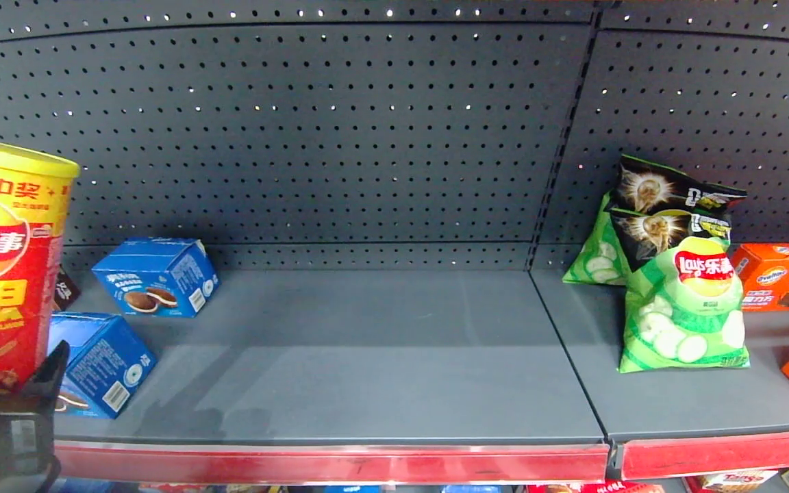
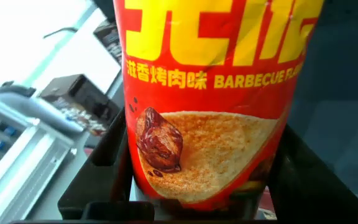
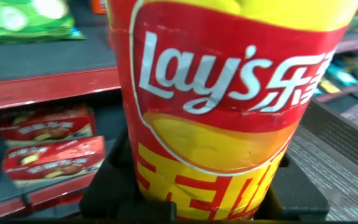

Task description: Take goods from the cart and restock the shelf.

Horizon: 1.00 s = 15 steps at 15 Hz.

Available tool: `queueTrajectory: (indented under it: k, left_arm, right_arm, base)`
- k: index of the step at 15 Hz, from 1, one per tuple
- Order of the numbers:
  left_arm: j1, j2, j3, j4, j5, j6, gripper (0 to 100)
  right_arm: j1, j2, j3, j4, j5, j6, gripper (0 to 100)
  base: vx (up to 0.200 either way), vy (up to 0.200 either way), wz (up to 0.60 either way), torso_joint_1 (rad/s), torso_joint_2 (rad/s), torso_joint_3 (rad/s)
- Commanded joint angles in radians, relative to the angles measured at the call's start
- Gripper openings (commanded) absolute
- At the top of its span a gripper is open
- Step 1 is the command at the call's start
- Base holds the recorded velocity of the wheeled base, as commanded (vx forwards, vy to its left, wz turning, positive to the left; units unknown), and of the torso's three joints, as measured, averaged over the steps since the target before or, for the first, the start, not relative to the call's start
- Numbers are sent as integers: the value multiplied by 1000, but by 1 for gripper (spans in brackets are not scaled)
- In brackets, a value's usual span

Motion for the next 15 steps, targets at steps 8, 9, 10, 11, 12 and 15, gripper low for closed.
queueTrajectory:
  k: [8,9,10,11,12,15]
  left_arm:
    - [-2,-5,41,-9,-223,-40,0]
    - [61,-10,72,-28,-269,-40,0]
    - [113,-34,117,-52,-303,-38,0]
    - [159,-59,153,-67,-318,-21,0]
    - [212,-85,186,-77,-320,3,0]
    - [359,-115,222,-78,-321,11,0]
  right_arm:
    - [-1,-1,7,-50,-128,-53,0]
    - [-1,-1,7,-53,-134,-52,0]
    - [-1,-1,7,-55,-136,-52,0]
    - [-1,-1,10,-55,-136,-52,0]
    - [-1,-1,16,-56,-134,-52,0]
    - [-1,-1,23,-58,-134,-50,0]
  base:
    - [0,0,0,0,0,0]
    - [0,0,0,0,0,0]
    - [0,0,0,0,0,0]
    - [0,0,0,0,0,0]
    - [0,0,0,0,0,0]
    - [0,0,0,0,0,0]
